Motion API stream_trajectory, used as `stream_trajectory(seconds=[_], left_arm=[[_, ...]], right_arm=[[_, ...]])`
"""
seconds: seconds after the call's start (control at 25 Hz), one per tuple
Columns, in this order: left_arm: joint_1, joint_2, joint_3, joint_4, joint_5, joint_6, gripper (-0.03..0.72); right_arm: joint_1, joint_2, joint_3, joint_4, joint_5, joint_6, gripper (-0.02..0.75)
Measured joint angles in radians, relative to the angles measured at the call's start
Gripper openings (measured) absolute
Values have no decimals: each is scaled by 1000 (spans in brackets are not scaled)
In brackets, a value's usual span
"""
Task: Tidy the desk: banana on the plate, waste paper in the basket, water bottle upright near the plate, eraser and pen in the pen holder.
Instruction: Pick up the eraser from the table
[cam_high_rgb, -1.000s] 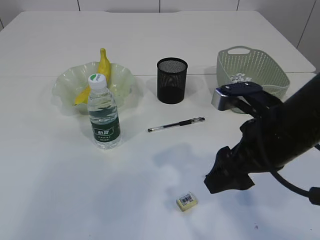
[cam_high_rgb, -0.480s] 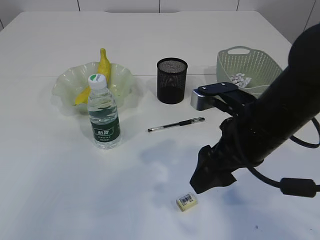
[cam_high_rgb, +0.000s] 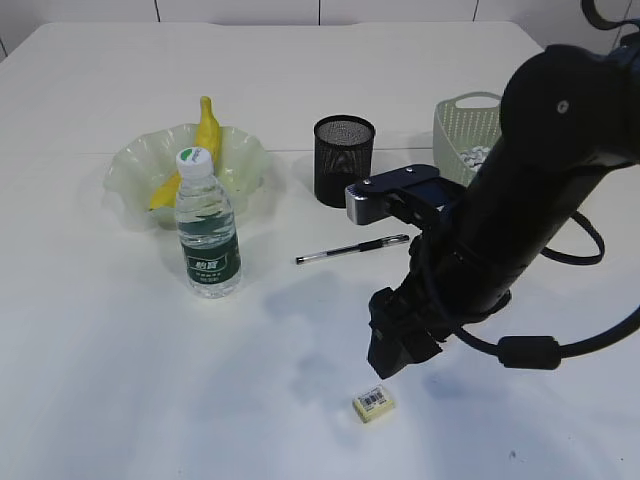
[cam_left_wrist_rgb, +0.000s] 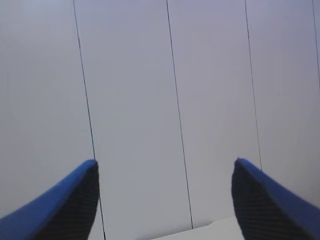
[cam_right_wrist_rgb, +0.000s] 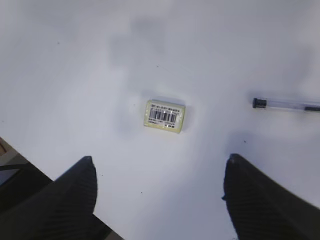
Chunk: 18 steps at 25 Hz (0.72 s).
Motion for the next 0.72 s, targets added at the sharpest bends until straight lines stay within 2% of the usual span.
stream_trajectory(seconds=[0.2, 0.72], left_arm=[[0, 0, 0, 0, -6, 0, 589], [0, 0, 0, -2, -12, 0, 589]], right_arm=[[4, 40, -32, -81, 28, 107, 586], [71, 161, -144, -158, 113, 237, 584]])
